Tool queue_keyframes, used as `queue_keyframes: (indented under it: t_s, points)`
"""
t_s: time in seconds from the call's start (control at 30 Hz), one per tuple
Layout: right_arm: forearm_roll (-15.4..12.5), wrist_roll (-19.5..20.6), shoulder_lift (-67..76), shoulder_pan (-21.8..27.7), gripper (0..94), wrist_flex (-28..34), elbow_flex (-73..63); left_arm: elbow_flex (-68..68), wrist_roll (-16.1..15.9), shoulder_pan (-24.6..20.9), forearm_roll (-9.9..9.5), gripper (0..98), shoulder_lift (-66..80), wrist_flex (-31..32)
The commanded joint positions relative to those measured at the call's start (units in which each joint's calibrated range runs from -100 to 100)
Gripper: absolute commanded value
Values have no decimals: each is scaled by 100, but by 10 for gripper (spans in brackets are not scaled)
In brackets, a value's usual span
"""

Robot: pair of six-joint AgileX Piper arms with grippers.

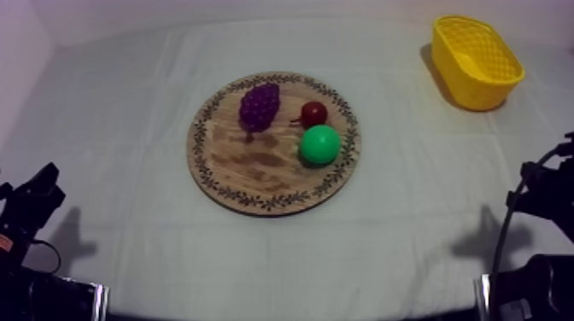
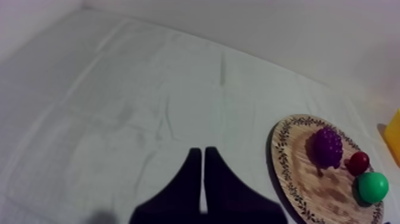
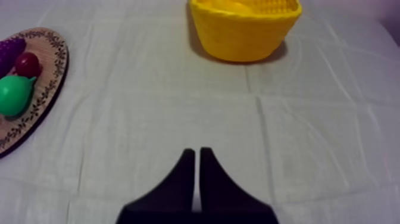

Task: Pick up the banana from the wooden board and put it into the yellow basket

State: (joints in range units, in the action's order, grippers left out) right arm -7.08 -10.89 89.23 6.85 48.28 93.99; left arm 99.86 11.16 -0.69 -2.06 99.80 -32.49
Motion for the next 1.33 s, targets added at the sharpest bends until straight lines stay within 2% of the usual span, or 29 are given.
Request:
queue_keyframes:
  t_s: [0.0,0.27,0.37,0.47,0.57,0.67,1.3]
  points:
    - [53,103,416,-3,7,57,70,3,0,0,-1,1,3,-1]
    - [207,511,639,47,7,24,212,3,0,0,-1,1,3,-1]
    - [404,634,647,46,7,-364,361,3,0,0,-1,1,3,-1]
    - [528,314,651,33,7,-931,497,3,-1,0,-1,1,3,-1]
    - [574,-89,652,29,6,-1007,543,3,-1,0,-1,1,3,-1]
    - [590,-279,652,28,6,-1033,559,3,1,0,-1,1,3,-1]
    - [598,-189,652,27,6,-1046,568,3,0,0,-1,1,3,-1]
